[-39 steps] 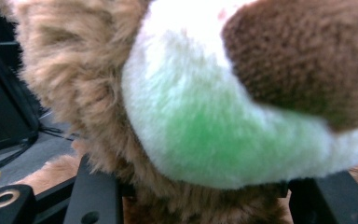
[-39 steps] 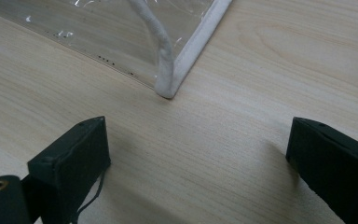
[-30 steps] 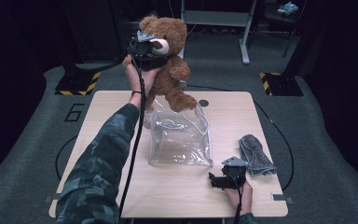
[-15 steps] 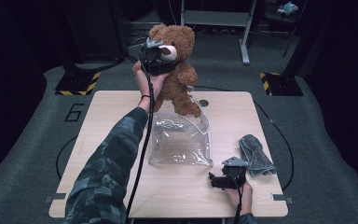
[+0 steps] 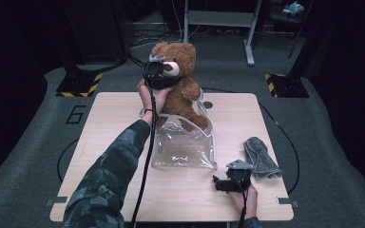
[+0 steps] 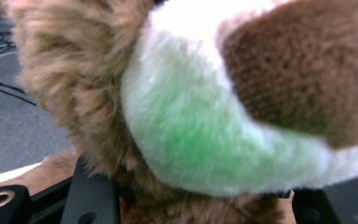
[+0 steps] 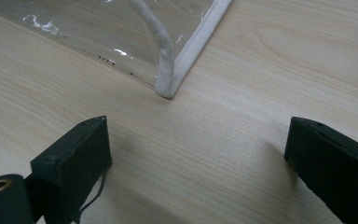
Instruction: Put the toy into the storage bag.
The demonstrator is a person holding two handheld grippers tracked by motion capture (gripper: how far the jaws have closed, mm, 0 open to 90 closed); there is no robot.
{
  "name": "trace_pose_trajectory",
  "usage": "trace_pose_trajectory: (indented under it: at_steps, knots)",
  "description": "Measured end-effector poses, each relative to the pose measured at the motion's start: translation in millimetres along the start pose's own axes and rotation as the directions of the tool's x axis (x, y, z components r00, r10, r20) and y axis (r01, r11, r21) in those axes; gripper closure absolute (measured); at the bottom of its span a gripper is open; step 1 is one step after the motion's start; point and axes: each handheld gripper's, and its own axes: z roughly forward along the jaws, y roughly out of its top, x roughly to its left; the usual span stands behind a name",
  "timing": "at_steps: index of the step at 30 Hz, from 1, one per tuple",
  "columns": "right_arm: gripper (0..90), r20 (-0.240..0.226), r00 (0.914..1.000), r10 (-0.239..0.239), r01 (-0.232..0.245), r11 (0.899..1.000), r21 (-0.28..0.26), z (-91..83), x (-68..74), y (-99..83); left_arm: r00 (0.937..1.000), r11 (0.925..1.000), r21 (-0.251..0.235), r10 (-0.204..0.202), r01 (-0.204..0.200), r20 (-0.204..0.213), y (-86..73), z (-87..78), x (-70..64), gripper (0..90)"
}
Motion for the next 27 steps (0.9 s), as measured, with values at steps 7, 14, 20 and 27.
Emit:
trace_pose_trajectory:
  at_steps: [7,14,20,27]
  knots:
    - [6.2,0.011,0.9999,0.004,-0.004,1.0,-0.001,0.4,0.5,0.1,0.9999,0.9991,0.04,0.014,-0.015,0.005,-10.6,-6.6,-6.6,44.1]
    - [6.2,0.014,0.9999,0.005,-0.005,1.0,-0.007,0.6,0.6,-0.1,0.9997,0.9971,0.074,-0.019,0.018,0.015,-16.7,-7.1,-8.7,43.6]
    - [6.3,0.009,1.0,0.003,-0.003,1.0,-0.003,0.5,0.3,0.0,0.9993,0.9933,0.111,-0.034,0.031,0.019,-25.3,-3.4,-8.6,43.4]
    - [6.3,0.004,1.0,0.0,0.0,1.0,-0.003,0.4,0.1,0.1,0.9988,0.9909,0.126,-0.048,0.046,0.011,-29.7,-2.0,-7.1,43.2]
